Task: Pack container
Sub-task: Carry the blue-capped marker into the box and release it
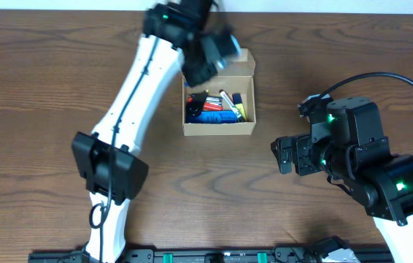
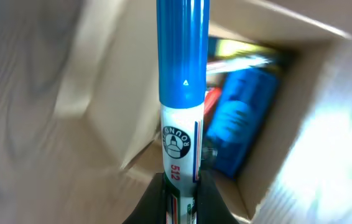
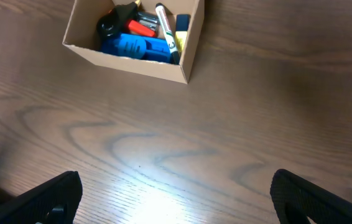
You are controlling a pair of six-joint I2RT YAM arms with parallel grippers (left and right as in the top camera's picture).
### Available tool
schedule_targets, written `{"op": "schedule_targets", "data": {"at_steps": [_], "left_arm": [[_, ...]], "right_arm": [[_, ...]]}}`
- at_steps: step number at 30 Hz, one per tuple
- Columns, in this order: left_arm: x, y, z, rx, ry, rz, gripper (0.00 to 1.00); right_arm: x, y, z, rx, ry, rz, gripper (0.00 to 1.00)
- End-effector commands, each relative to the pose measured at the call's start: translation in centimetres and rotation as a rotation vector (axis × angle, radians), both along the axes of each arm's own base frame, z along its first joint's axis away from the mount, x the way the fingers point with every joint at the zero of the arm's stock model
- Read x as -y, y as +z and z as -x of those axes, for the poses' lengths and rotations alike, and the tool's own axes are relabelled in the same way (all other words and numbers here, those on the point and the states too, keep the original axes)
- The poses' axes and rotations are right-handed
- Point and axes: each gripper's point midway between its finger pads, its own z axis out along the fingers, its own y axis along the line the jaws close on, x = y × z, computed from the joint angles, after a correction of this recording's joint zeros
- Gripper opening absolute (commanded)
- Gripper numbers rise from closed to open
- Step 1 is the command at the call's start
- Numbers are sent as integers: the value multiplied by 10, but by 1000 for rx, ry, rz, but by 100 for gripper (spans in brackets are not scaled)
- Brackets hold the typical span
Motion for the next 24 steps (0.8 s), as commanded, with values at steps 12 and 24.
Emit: {"op": "schedule_targets", "data": {"at_steps": [12, 24], "left_arm": [[3, -53, 23, -30, -438, -96, 6], [3, -67, 12, 5, -427, -116, 39]], "right_arm": [[2, -1, 0, 0, 4, 7, 99], [2, -1, 0, 0, 4, 7, 99]]}}
